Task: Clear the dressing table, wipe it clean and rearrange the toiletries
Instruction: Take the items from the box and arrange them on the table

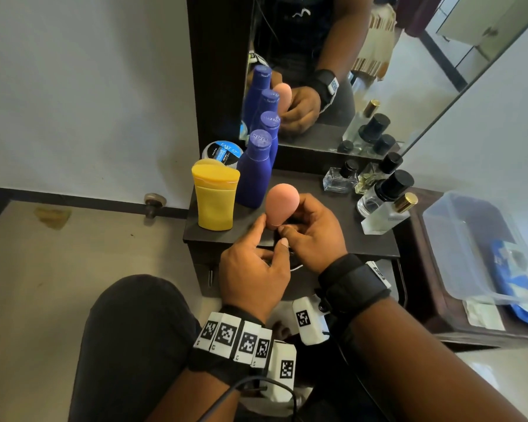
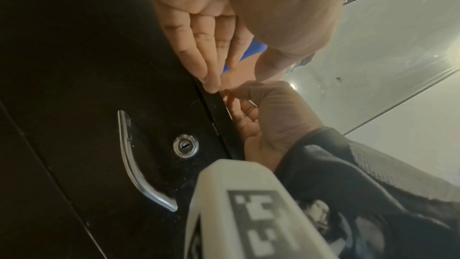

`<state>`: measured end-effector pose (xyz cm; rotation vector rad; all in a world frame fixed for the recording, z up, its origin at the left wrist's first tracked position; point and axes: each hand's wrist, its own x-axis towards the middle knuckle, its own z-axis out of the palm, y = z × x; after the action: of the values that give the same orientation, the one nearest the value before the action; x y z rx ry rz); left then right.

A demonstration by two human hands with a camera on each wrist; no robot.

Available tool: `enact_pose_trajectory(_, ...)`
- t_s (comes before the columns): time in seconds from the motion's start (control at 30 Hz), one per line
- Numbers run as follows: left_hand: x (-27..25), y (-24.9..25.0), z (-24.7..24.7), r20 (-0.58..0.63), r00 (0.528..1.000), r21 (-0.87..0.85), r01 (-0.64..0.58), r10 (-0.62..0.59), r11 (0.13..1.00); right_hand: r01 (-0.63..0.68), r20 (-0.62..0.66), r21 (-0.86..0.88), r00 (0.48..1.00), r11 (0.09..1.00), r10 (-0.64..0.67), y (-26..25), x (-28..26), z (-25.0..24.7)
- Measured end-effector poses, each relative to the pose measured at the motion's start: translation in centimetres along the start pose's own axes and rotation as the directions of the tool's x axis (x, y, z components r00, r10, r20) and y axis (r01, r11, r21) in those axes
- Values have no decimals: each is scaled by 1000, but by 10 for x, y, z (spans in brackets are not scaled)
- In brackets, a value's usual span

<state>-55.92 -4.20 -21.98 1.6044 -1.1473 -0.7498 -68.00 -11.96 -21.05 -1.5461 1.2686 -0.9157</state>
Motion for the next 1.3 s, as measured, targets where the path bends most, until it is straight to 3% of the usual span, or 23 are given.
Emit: enact_pose_trajectory(1.3, -5, -21, 2, -111, 993, 148, -23, 39, 989, 24, 88, -200, 996, 980, -7, 2, 11, 4)
